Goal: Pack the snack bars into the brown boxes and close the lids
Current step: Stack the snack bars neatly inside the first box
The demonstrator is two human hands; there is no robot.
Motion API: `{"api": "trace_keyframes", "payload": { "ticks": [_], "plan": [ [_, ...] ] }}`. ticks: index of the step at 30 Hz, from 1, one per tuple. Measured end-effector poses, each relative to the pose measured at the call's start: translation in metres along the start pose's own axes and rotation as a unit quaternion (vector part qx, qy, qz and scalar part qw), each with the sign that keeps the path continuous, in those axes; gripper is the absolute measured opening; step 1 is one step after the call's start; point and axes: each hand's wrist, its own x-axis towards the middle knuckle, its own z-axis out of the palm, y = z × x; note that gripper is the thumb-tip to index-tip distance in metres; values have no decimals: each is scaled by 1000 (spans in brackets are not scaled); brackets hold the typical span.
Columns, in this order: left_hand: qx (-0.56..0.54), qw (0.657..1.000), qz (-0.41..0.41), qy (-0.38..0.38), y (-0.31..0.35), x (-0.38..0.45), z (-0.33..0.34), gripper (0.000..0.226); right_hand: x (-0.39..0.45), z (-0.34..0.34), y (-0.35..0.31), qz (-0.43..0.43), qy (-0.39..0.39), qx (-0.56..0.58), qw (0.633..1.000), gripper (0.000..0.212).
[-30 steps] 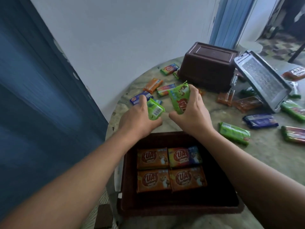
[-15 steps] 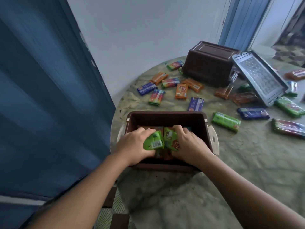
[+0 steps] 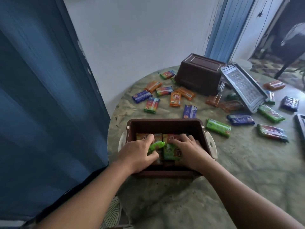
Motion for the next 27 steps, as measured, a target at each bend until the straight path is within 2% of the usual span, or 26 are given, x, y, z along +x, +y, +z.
{"api": "trace_keyframes", "payload": {
  "ticks": [4, 8, 11, 16, 19, 23, 25, 27],
  "plan": [
    [-13, 1000, 12, -2, -2, 0, 0, 23, -2, -1, 0, 6, 3, 13, 1000, 82],
    [9, 999, 5, -37, -3, 4, 2, 42, -5, -7, -4, 20, -12, 40, 999, 98],
    [39, 997, 13, -70, -6, 12, 6, 53, -4, -6, -3, 19, 0, 37, 999, 83],
    [118, 992, 19, -47, -12, 17, 18, 60, -6, -4, -2, 28, 18, 33, 999, 73],
    [137, 989, 20, -57, -12, 17, 21, 79, -7, -9, -4, 32, -10, 49, 998, 86],
    [156, 987, 23, -40, -13, 19, 22, 79, -12, -19, -10, 46, -21, 58, 997, 116],
    [160, 985, 27, -51, -12, 19, 21, 83, -13, -19, -11, 49, -13, 64, 997, 113],
    [161, 985, 29, -58, -12, 19, 19, 87, -13, -16, -9, 53, 5, 77, 996, 94]
  ]
}}
